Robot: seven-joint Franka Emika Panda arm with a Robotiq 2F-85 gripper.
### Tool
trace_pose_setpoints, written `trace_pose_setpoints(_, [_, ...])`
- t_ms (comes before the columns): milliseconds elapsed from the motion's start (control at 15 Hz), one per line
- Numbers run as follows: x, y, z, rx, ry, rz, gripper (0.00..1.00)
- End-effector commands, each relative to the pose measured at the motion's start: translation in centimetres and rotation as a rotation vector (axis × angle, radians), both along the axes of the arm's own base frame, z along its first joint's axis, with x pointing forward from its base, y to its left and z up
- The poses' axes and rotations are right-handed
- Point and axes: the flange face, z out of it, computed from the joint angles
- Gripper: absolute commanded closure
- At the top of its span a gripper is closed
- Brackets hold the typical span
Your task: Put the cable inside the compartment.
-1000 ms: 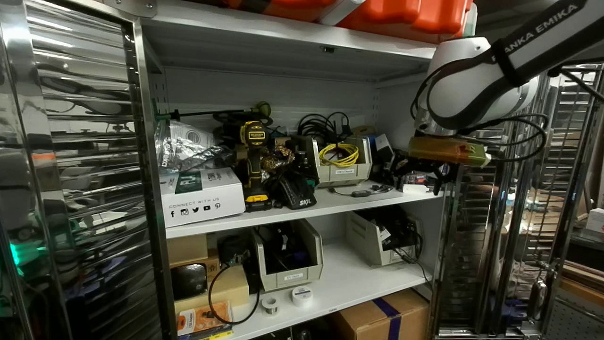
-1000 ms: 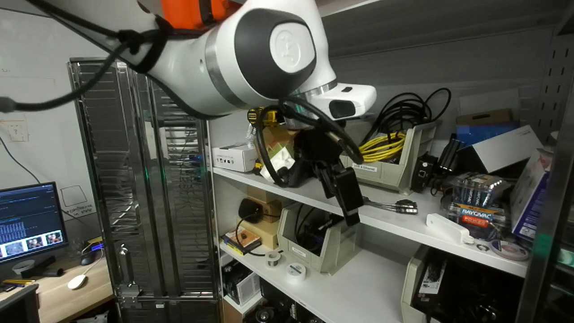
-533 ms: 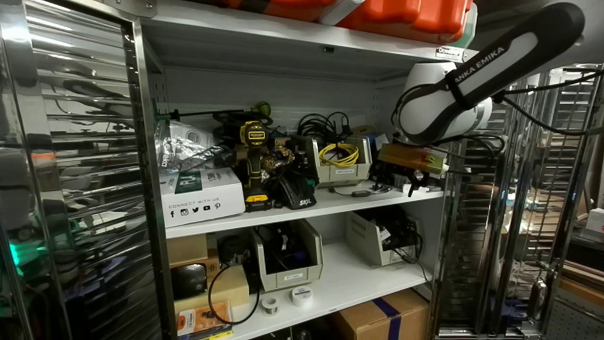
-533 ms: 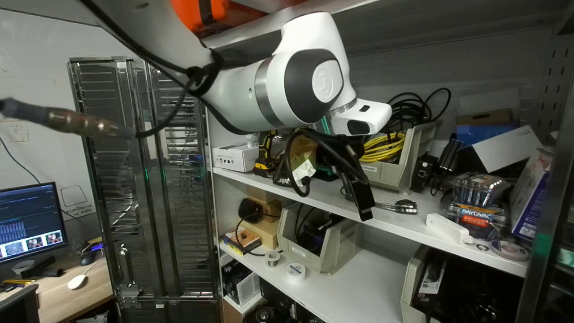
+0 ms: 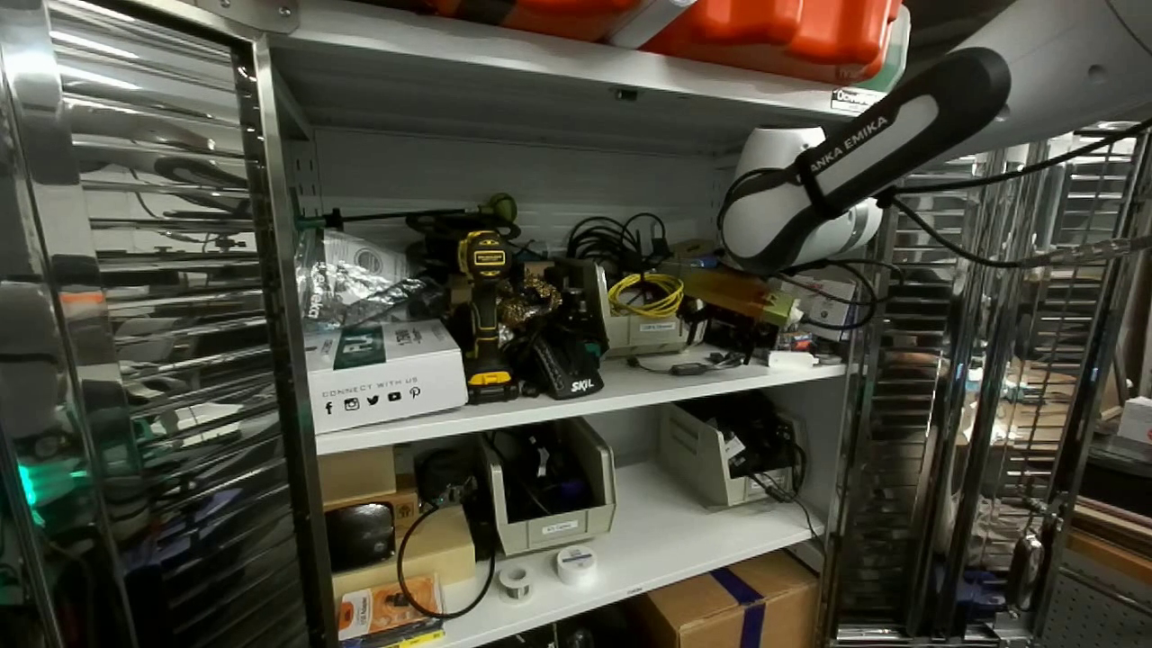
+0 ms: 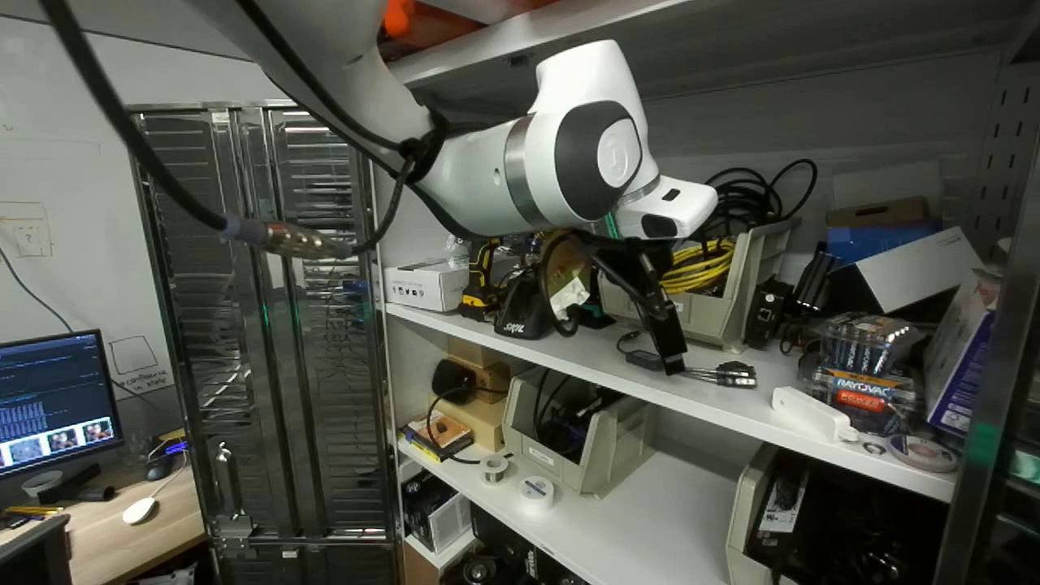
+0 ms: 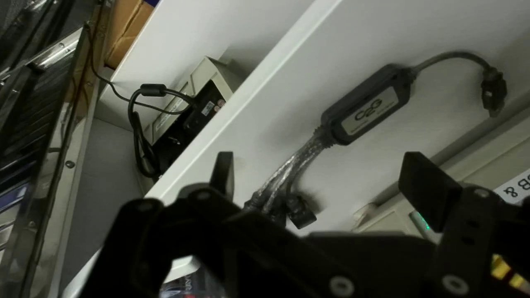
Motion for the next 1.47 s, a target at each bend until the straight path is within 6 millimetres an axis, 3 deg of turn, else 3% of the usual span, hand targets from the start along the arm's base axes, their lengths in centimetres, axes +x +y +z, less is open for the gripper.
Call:
trace_pose_setpoints(0, [2.7,0.5,0.3,0.025,0.002,-0.032,0.00])
trace_pose_setpoints(733, [5.2,1.9,-2.2,0.024,0.154,-0.073,0.00])
trace_pose_setpoints(1400, [6.7,2.4,-3.2,0.013,0.230,-0.062,0.00])
